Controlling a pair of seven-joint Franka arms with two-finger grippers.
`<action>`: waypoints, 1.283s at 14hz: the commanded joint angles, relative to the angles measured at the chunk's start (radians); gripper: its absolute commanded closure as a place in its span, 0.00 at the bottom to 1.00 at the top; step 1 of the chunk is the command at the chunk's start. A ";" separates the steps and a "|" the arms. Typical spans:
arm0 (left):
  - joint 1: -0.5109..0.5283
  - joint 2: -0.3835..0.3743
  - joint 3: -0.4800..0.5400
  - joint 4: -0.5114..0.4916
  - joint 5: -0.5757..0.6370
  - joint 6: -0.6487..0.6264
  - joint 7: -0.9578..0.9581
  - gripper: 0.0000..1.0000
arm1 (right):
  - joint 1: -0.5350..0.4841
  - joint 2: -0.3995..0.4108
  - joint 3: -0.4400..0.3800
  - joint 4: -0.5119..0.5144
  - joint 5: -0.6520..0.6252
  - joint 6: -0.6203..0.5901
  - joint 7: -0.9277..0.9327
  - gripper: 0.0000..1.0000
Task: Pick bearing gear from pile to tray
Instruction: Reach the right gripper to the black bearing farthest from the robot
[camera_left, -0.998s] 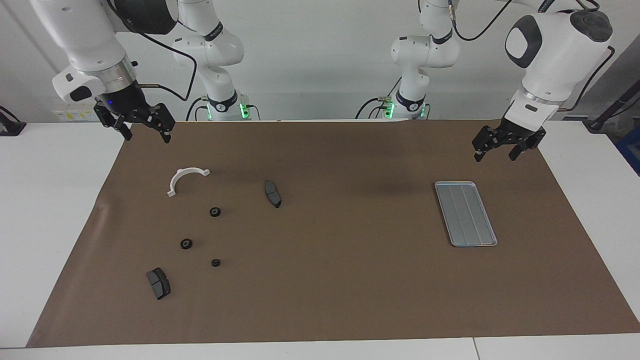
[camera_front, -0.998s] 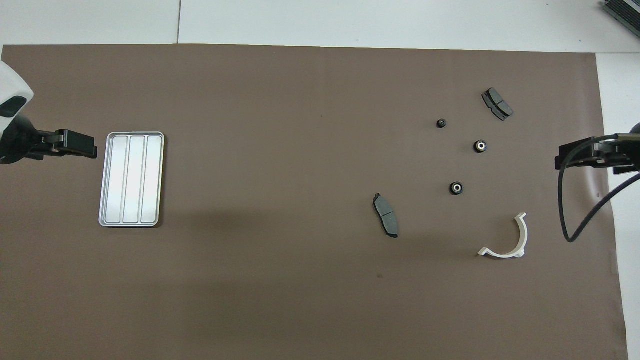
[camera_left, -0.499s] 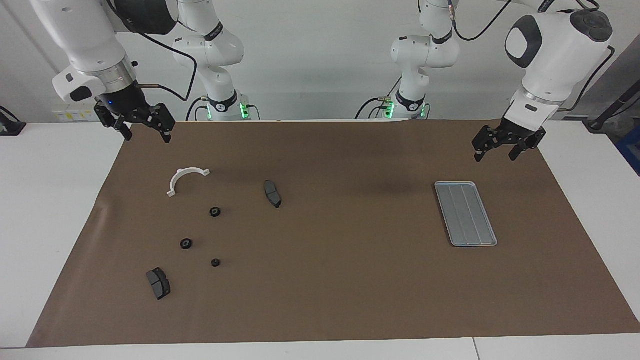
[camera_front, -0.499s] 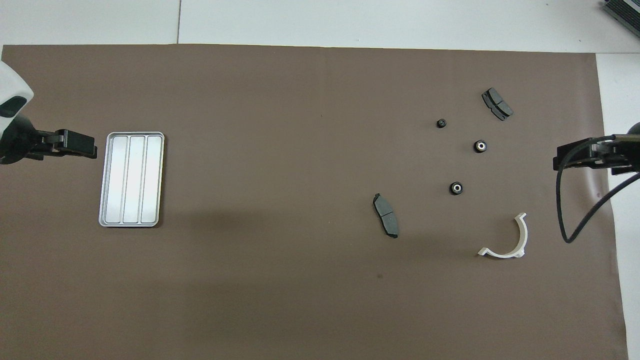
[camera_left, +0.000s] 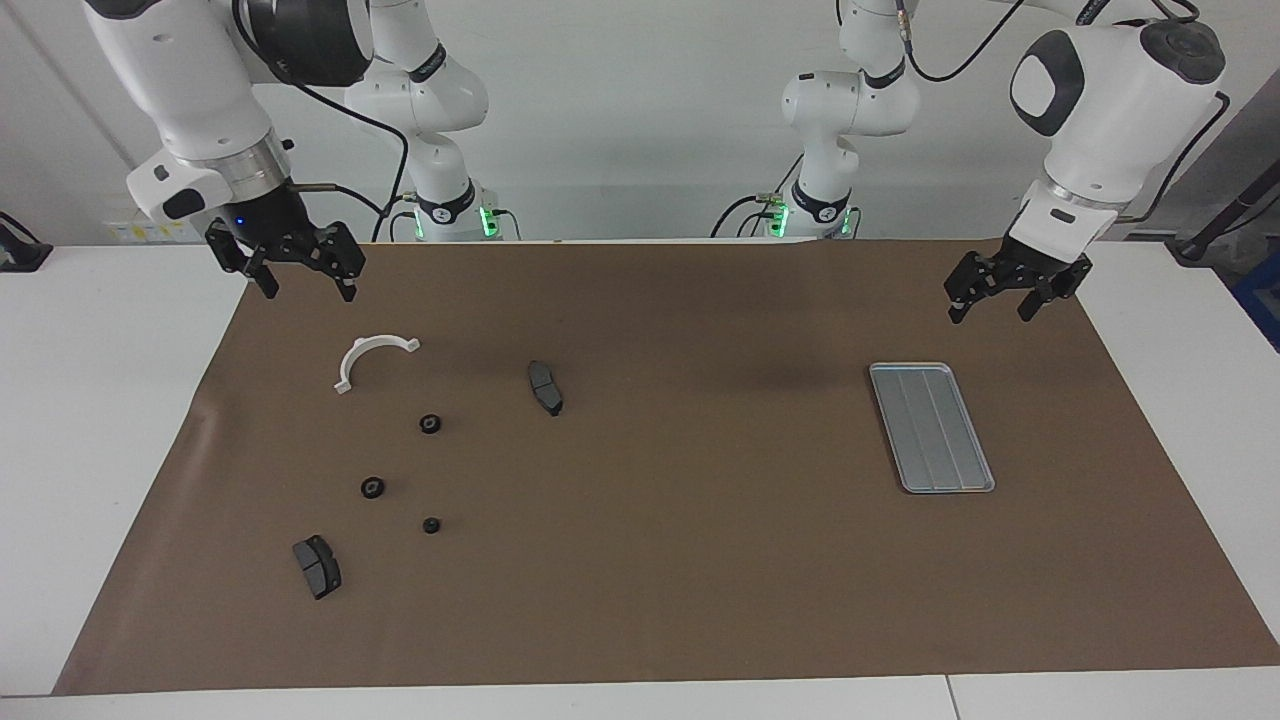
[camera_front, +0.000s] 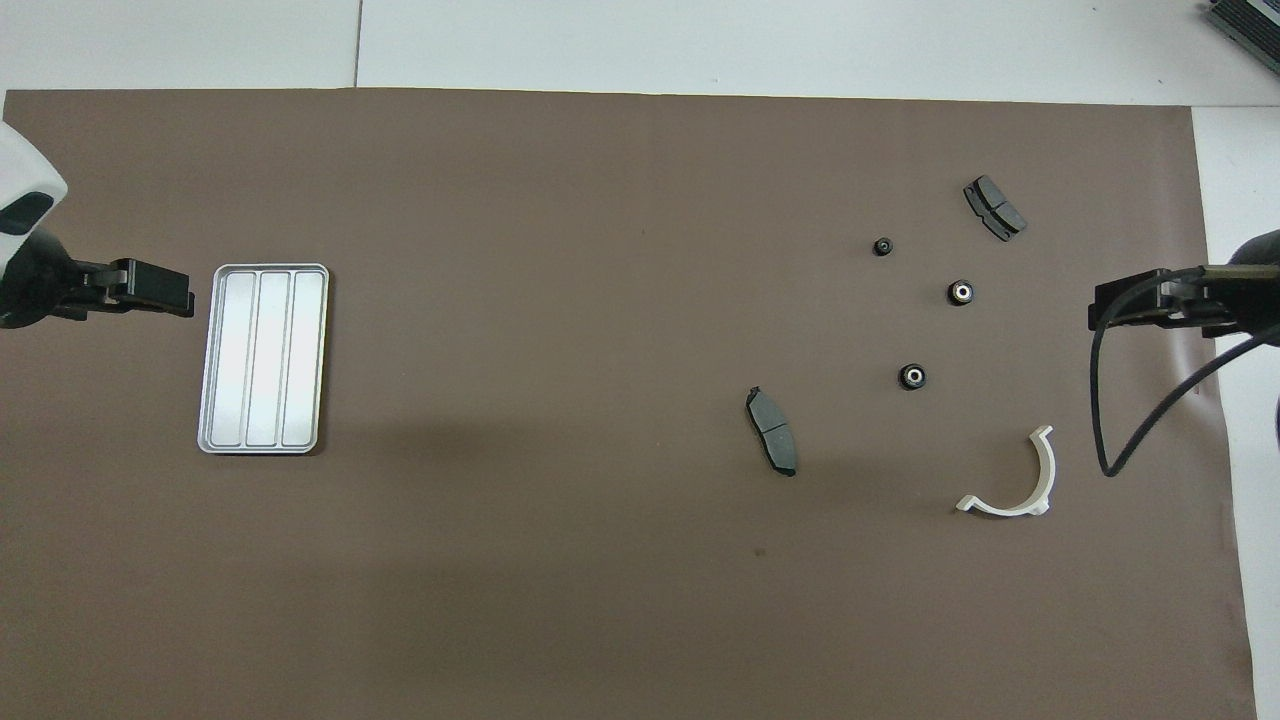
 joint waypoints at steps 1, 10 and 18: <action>-0.001 -0.020 0.001 -0.022 0.015 0.012 0.000 0.00 | -0.003 0.081 -0.001 -0.005 0.027 0.100 -0.013 0.00; -0.001 -0.021 0.001 -0.023 0.015 0.012 0.000 0.00 | 0.029 0.356 0.025 -0.008 0.029 0.498 -0.030 0.00; -0.001 -0.020 0.001 -0.023 0.015 0.012 0.000 0.00 | 0.074 0.543 0.033 0.058 0.078 0.611 -0.023 0.00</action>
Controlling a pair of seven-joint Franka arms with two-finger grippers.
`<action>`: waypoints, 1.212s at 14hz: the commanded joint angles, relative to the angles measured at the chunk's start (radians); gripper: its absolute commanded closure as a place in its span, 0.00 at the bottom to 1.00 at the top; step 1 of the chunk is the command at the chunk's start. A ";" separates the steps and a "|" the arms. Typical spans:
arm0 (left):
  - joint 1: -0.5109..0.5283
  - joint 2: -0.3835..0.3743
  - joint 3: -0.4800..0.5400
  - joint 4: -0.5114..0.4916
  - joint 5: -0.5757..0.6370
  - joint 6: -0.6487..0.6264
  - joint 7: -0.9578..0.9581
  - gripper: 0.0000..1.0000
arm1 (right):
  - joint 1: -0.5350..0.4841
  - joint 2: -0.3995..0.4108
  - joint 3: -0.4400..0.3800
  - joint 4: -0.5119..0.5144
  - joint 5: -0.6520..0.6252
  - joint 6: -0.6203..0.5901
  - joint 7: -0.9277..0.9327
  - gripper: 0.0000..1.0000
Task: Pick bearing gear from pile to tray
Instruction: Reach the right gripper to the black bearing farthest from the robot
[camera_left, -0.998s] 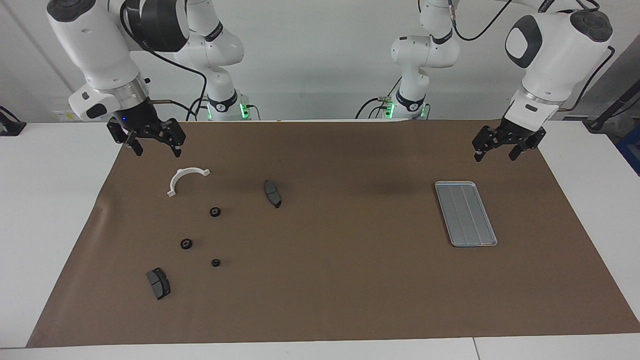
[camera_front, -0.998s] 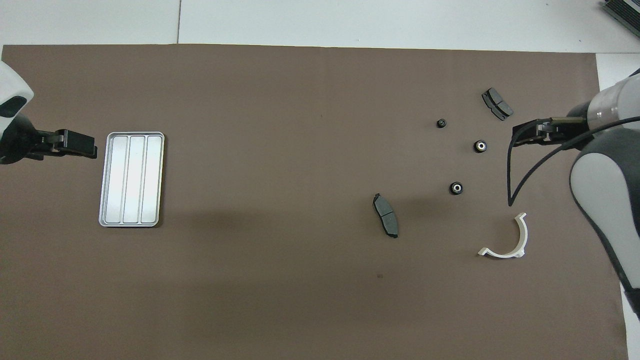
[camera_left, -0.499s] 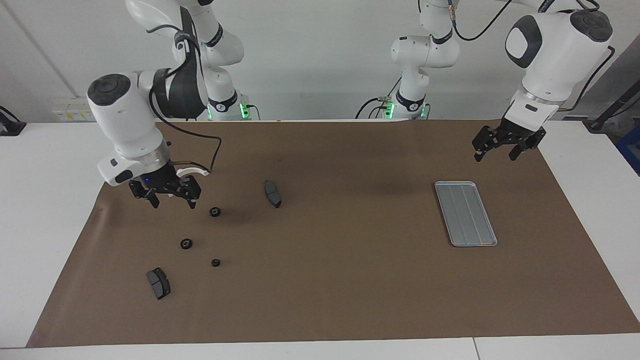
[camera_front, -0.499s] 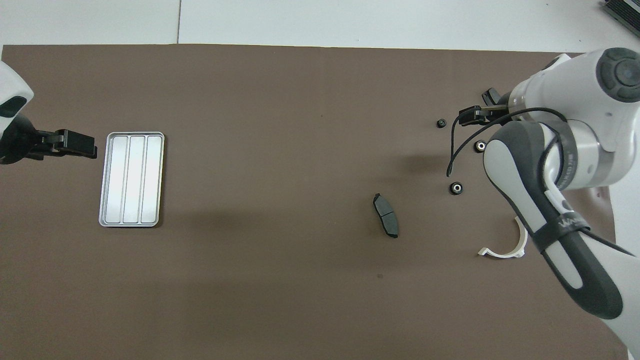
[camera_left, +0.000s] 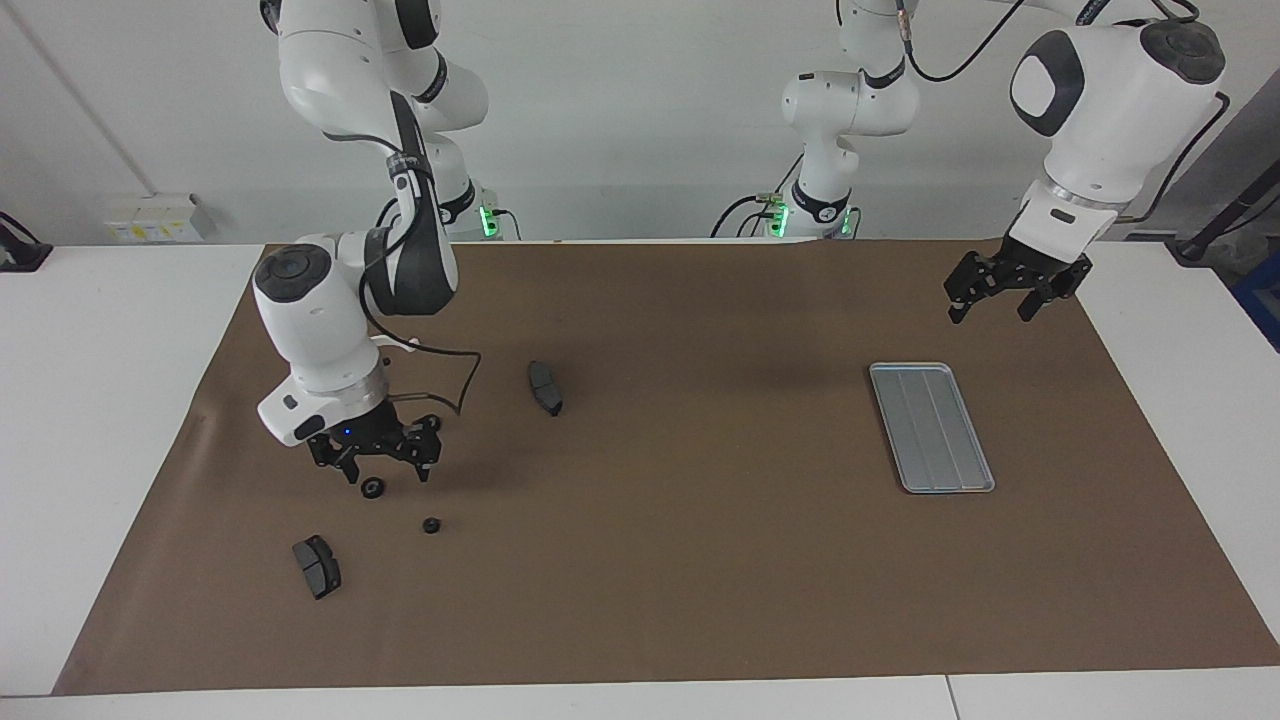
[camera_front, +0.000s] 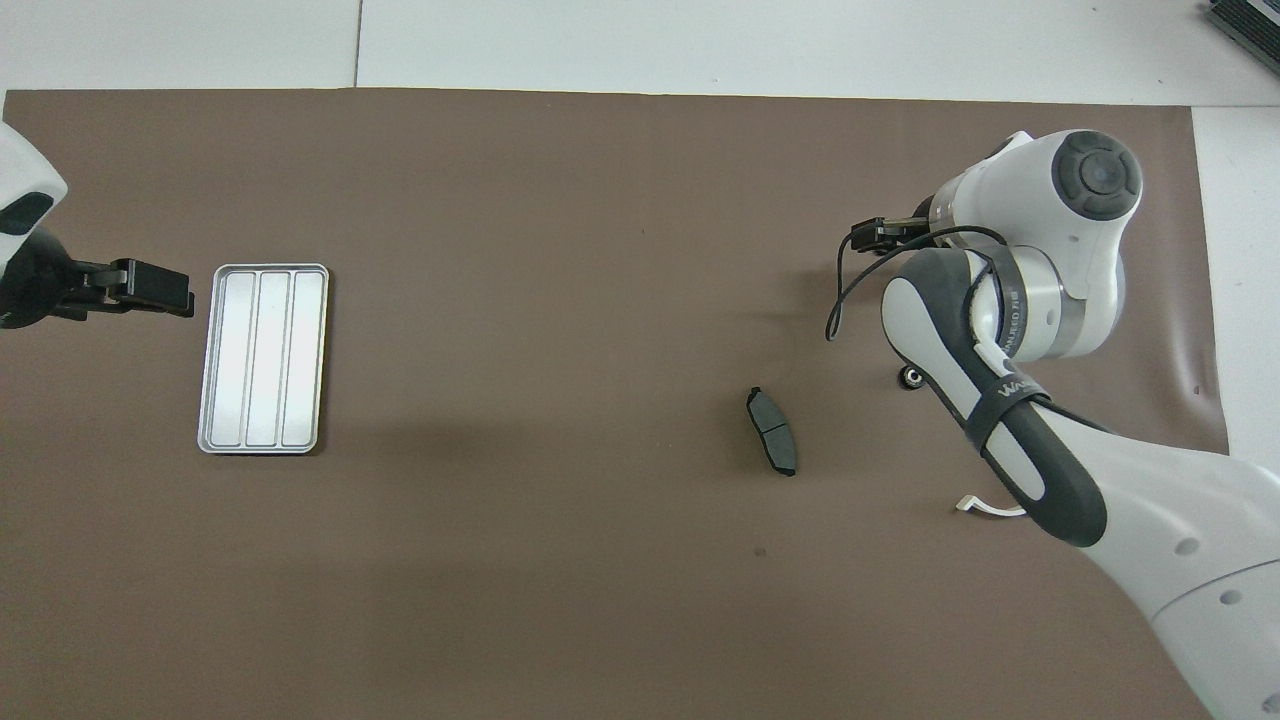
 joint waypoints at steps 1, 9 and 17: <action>-0.001 -0.020 0.001 -0.022 0.015 0.012 0.000 0.00 | 0.008 0.041 0.002 0.035 0.009 0.018 -0.019 0.00; -0.001 -0.020 0.002 -0.023 0.015 0.012 0.000 0.00 | -0.008 0.082 0.001 0.048 -0.056 0.023 -0.023 0.19; -0.001 -0.021 0.001 -0.023 0.015 0.012 0.000 0.00 | -0.015 0.102 0.002 0.076 -0.035 0.046 -0.017 0.37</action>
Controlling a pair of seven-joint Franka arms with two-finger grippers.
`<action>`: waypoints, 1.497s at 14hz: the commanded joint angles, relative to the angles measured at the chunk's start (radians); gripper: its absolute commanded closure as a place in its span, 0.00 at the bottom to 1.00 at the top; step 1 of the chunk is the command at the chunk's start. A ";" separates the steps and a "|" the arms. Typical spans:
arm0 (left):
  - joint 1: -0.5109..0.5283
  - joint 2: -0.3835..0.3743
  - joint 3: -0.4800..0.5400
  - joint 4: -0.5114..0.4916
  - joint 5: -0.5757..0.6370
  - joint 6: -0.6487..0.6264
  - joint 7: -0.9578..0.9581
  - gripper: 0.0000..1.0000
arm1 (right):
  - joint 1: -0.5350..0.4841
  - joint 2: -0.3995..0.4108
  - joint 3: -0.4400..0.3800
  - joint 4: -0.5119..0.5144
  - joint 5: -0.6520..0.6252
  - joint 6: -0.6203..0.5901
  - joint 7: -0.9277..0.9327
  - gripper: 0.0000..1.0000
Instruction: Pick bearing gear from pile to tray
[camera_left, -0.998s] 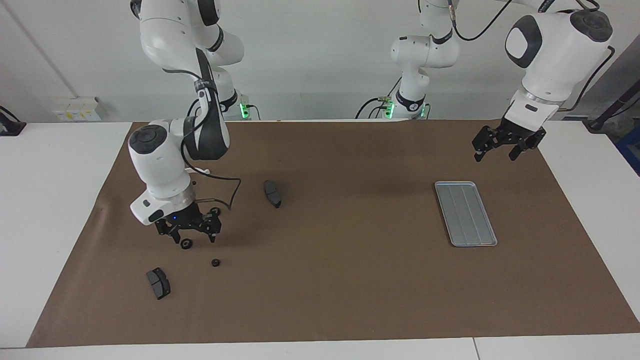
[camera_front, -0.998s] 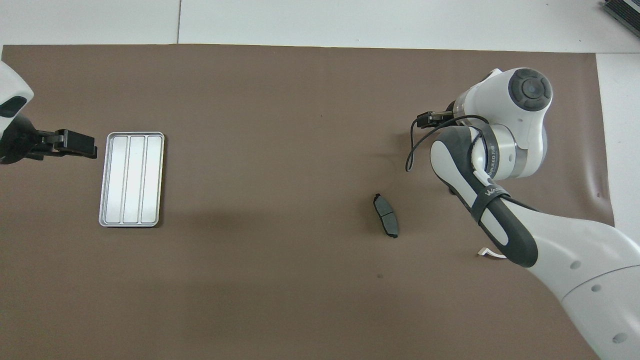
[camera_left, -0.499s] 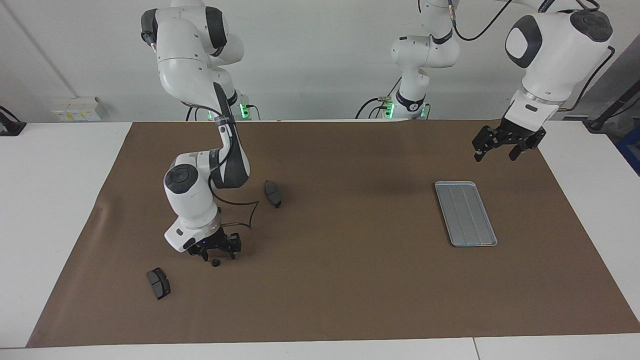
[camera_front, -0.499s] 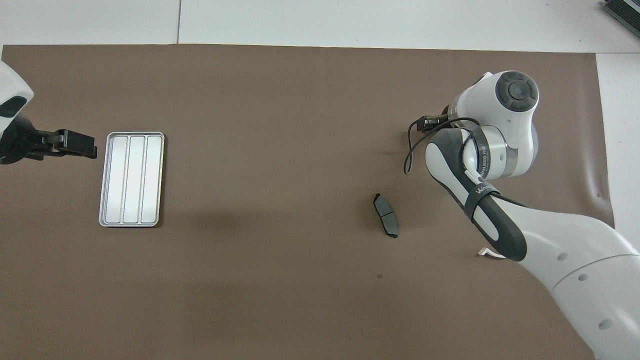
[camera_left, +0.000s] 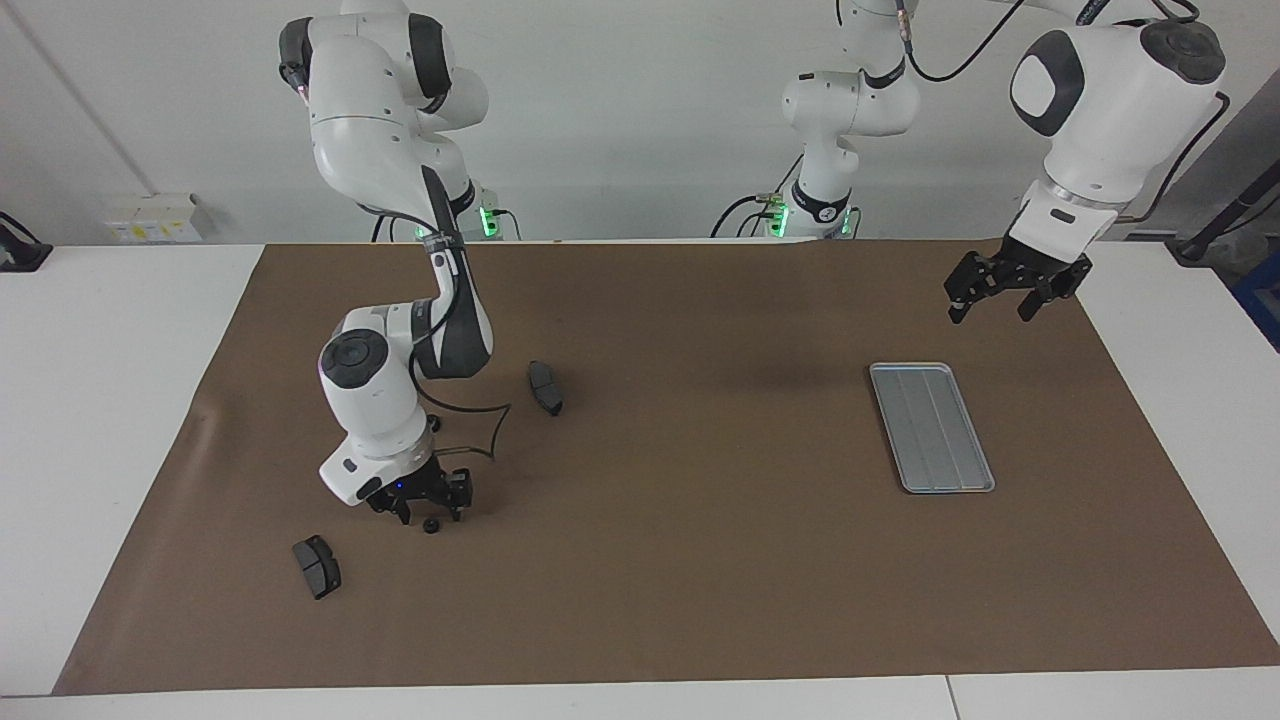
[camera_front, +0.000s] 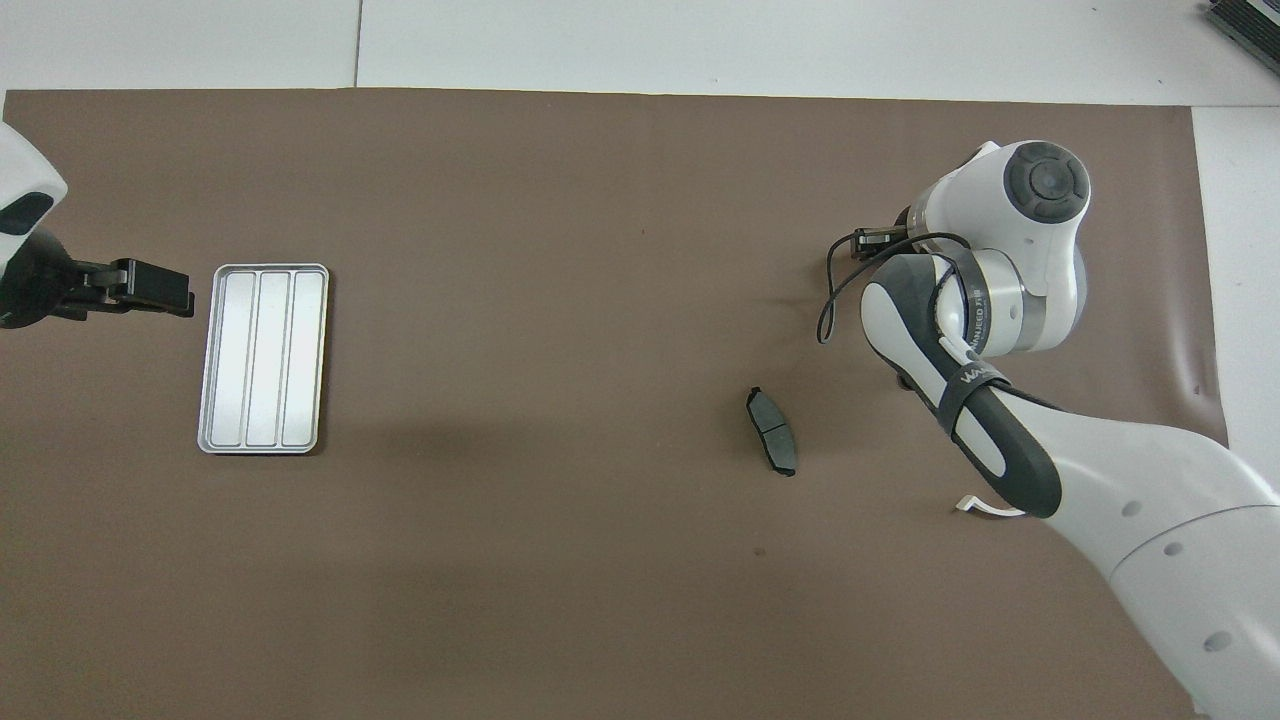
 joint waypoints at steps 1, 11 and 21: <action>-0.001 -0.020 0.001 -0.023 0.015 0.012 0.000 0.00 | -0.013 0.027 0.010 0.044 0.008 0.019 -0.018 0.37; -0.001 -0.020 0.001 -0.023 0.015 0.012 0.000 0.00 | -0.025 0.025 0.010 0.032 0.008 0.025 -0.015 0.43; -0.001 -0.020 0.001 -0.023 0.015 0.012 0.000 0.00 | -0.013 0.024 0.010 0.024 0.008 0.013 -0.010 0.43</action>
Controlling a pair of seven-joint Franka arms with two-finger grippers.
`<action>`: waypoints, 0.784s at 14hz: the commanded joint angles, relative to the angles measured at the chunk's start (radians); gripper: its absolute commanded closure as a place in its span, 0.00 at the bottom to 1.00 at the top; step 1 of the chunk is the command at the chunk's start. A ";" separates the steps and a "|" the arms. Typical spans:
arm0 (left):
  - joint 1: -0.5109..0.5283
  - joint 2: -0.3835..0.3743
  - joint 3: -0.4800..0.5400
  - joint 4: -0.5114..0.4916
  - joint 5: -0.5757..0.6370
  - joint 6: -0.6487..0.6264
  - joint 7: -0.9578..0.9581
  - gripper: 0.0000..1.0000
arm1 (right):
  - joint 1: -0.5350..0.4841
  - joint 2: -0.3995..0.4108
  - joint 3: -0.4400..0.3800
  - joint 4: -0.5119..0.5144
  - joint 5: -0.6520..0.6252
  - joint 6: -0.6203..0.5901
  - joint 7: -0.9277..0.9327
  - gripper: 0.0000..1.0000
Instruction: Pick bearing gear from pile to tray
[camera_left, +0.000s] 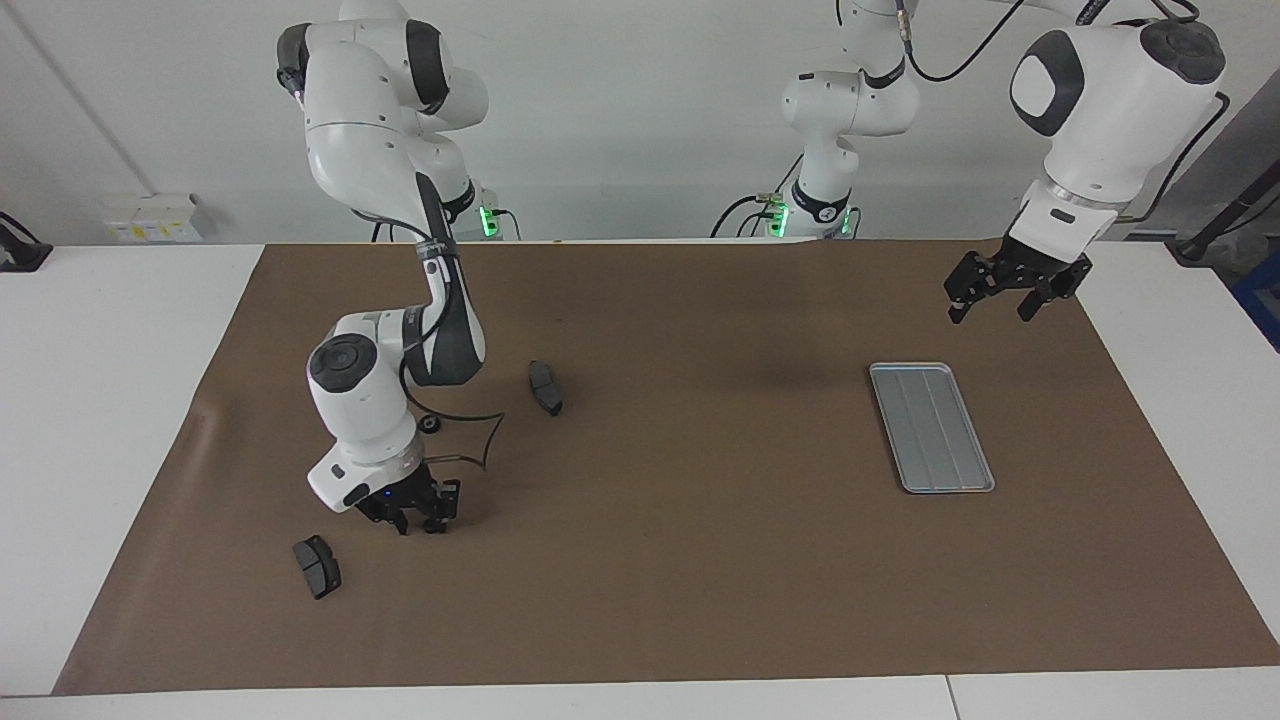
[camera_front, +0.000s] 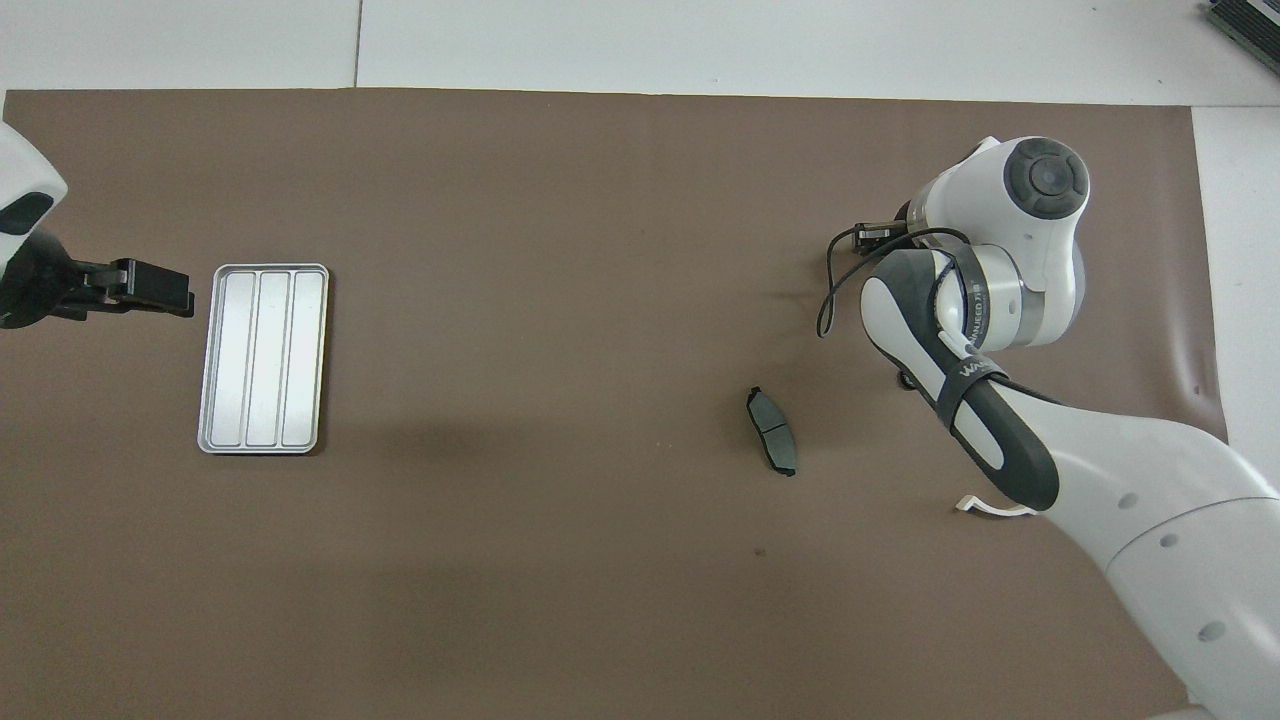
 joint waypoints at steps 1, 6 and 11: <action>-0.001 -0.021 0.001 -0.023 0.015 0.012 0.000 0.00 | -0.005 0.008 0.006 0.003 0.008 0.008 -0.010 0.46; -0.001 -0.020 0.001 -0.023 0.015 0.012 0.000 0.00 | -0.002 0.007 0.006 -0.011 0.008 0.004 -0.009 1.00; -0.001 -0.021 0.001 -0.023 0.015 0.012 0.000 0.00 | -0.005 -0.010 0.006 0.041 0.012 -0.079 -0.007 1.00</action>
